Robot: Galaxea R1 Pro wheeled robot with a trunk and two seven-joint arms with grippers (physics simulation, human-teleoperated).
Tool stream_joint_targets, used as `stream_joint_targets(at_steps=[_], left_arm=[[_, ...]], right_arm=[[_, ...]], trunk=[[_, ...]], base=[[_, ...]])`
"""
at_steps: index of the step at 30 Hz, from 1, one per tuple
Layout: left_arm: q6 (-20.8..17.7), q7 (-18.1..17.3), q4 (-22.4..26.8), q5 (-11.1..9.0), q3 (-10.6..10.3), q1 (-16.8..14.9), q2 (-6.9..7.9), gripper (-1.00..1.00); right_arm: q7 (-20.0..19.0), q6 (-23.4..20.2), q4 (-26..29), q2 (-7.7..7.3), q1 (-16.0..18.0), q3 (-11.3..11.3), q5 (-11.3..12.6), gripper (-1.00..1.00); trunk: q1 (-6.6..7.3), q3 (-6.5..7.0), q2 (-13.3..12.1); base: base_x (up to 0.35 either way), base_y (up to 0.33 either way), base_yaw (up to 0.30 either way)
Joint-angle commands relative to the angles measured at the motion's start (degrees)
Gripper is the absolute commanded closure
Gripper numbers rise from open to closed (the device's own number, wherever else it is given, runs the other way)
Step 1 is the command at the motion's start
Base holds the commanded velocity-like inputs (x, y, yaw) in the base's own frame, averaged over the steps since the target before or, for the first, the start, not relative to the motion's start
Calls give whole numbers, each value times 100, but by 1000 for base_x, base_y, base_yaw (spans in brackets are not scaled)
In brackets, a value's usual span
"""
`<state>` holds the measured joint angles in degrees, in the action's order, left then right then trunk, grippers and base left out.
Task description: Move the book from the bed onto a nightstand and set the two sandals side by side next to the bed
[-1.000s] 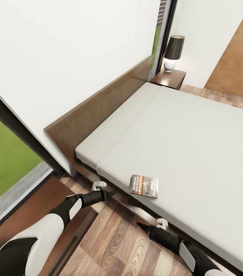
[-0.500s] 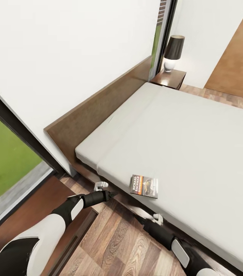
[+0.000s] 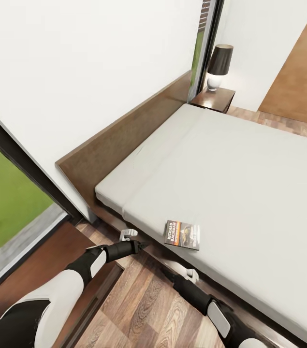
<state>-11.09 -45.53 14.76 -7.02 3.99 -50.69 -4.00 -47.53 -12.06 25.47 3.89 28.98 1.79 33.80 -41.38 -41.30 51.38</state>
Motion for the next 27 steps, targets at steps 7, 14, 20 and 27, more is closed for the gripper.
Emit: stream_joint_targets(at_steps=[7, 14, 20, 27], left_arm=[[-60, -25, 0, -10, 40, -2, -4, -100], [-60, -26, 0, -10, 40, -2, -1, -100], [-60, -26, 0, -10, 40, -2, -4, -100], [-60, -27, 0, -10, 40, -2, -4, -100]], right_arm=[[-19, 129, -63, 37, 2, 9, 1356, -100], [-25, 723, -160, 150, 2, 1, 2080, -100], [-19, 794, -191, 174, 2, -3, 2786, -100], [-19, 798, -192, 173, 2, 19, 2919, -100]], trunk=[[-1, -4, 3], [-1, -4, 3], [-1, -4, 3], [-1, -4, 3]], base=[[0, 0, 0], [0, 0, 0], [0, 0, 0], [0, 0, 0]])
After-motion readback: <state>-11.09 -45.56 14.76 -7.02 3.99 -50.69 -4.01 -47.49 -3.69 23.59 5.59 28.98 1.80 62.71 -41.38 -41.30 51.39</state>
